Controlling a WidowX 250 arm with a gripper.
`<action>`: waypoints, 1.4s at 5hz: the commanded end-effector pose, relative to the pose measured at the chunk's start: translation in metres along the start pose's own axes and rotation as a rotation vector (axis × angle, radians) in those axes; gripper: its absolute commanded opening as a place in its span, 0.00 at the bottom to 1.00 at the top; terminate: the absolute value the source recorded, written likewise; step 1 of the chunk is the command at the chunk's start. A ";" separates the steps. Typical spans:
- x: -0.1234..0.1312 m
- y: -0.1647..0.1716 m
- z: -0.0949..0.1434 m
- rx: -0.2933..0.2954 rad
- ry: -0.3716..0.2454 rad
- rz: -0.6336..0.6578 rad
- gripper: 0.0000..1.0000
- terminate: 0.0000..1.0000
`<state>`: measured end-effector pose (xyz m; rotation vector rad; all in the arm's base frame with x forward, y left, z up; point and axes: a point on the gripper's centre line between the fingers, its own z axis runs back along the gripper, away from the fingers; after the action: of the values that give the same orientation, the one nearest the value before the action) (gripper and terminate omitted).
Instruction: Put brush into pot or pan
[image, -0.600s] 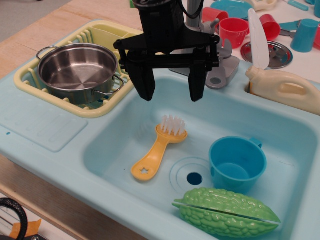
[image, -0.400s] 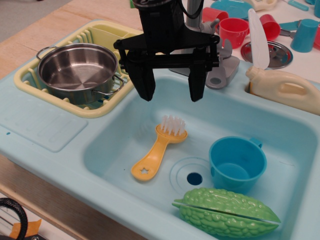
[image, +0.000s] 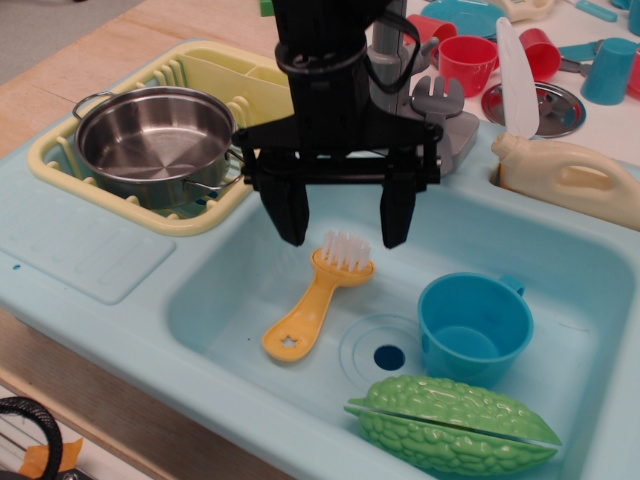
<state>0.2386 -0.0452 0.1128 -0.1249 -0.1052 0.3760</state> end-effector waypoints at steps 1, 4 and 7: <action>-0.002 -0.004 -0.002 0.007 0.004 0.007 1.00 0.00; -0.001 0.006 -0.025 0.013 0.051 0.045 1.00 0.00; 0.009 0.019 -0.050 -0.040 0.080 0.045 1.00 0.00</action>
<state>0.2439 -0.0401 0.0579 -0.2011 -0.0048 0.4078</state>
